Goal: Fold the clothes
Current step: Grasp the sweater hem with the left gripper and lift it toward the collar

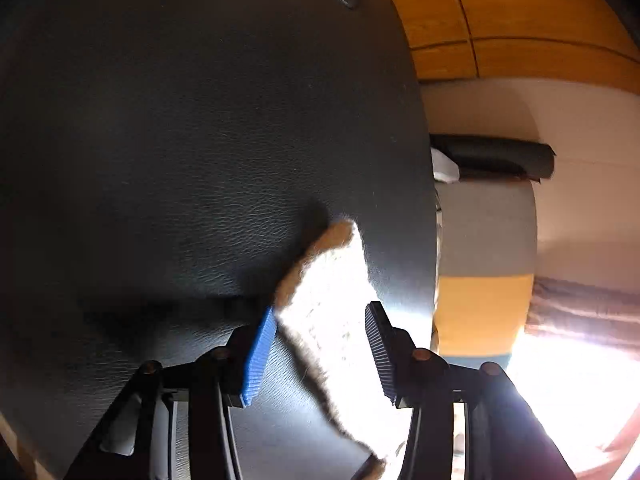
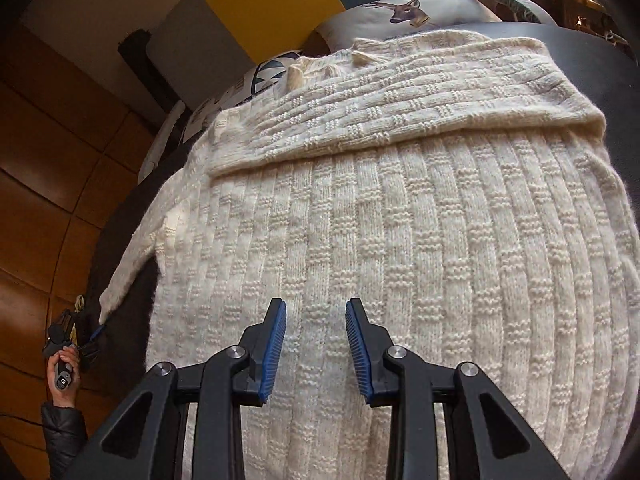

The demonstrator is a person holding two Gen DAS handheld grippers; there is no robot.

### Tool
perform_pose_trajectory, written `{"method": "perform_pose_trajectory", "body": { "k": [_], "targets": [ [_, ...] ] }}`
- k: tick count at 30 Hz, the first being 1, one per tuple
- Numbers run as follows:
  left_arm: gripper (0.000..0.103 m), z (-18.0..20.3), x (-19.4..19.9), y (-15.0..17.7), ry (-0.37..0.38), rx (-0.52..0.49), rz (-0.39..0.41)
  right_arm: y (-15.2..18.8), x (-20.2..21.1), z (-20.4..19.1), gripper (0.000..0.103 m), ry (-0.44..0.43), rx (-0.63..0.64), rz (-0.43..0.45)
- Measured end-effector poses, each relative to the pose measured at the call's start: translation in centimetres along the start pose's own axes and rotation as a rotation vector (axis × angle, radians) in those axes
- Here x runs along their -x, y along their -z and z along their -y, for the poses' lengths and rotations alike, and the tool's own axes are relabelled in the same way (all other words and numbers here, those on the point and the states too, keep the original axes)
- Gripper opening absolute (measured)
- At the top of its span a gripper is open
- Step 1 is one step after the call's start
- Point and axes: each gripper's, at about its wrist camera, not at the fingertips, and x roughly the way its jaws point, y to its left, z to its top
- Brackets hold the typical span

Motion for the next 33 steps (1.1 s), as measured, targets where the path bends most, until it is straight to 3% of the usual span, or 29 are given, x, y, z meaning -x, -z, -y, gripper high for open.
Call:
{"method": "perform_pose_trajectory", "body": {
  "k": [3, 4, 5, 7, 17, 21, 24, 28, 33],
  "targets": [
    [0.038, 0.9, -0.4, 0.4, -0.044, -0.025, 0.035, 0.3, 0.2, 0.0, 0.031, 0.024, 0.013, 0.000],
    [0.018, 0.6, -0.6, 0.5, -0.049, -0.005, 0.034, 0.4, 0.1, 0.1, 0.031, 0.031, 0.017, -0.003],
    [0.008, 0.3, -0.9, 0.5, -0.052, 0.019, 0.030, 0.5, 0.1, 0.1, 0.031, 0.038, 0.020, -0.005],
    [0.007, 0.7, -1.4, 1.0, -0.041, 0.035, 0.019, 0.7, 0.0, 0.4, 0.031, 0.047, 0.025, -0.010],
    [0.006, 11.7, -2.8, 7.6, 0.139, -0.127, -0.068, 0.1, 0.8, 3.1, 0.031, 0.005, -0.065, 0.012],
    [0.006, 18.8, -5.7, 14.7, 0.196, -0.287, -0.180, 0.0, 1.5, 4.5, 0.031, 0.009, -0.087, 0.023],
    [0.006, 22.7, -8.7, 20.0, 0.198, -0.380, -0.266, 0.0, 2.3, 5.6, 0.031, 0.013, -0.096, 0.038],
    [0.006, 25.2, -12.7, 26.5, 0.163, -0.474, -0.376, 0.1, 3.1, 7.0, 0.031, 0.021, -0.108, 0.053],
    [0.006, 25.8, -15.4, 35.3, 0.098, -0.604, -0.468, 0.3, 3.5, 8.2, 0.031, 0.028, -0.118, 0.062]
  ]
}}
